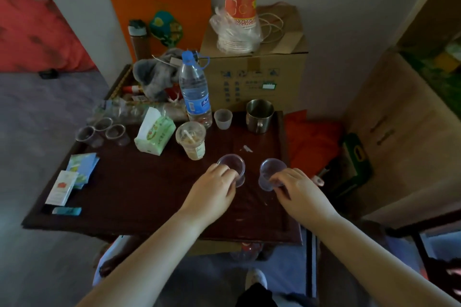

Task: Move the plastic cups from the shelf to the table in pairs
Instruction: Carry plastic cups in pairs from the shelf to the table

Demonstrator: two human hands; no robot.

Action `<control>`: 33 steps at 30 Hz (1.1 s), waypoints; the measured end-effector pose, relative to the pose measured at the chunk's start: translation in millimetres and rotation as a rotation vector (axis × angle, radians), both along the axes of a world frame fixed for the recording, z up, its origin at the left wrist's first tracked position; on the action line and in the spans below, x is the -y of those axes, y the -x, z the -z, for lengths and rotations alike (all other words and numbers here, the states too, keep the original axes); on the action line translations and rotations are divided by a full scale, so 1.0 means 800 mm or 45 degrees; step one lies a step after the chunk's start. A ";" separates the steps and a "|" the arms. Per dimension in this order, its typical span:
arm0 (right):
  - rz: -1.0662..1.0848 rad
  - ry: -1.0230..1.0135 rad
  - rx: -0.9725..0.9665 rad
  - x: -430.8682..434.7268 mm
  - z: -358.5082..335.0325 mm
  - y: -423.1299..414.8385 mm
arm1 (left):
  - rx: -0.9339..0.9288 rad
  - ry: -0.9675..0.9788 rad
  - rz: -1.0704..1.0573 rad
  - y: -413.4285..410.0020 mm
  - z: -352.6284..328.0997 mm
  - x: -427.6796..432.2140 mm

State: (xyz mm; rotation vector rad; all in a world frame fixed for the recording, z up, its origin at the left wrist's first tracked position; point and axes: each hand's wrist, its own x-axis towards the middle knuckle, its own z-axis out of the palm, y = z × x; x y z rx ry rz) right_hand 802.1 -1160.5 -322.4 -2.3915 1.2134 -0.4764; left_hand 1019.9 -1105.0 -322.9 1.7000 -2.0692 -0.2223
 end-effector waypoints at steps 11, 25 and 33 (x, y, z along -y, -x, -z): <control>-0.093 -0.112 0.032 0.129 0.051 -0.017 | 0.034 -0.232 -0.097 0.004 0.068 0.106; 0.012 -0.164 0.010 0.204 0.130 -0.064 | 0.118 -0.439 -0.166 -0.012 0.130 0.196; -0.039 -0.188 -0.027 0.208 0.146 -0.070 | 0.130 -0.438 -0.104 -0.015 0.147 0.213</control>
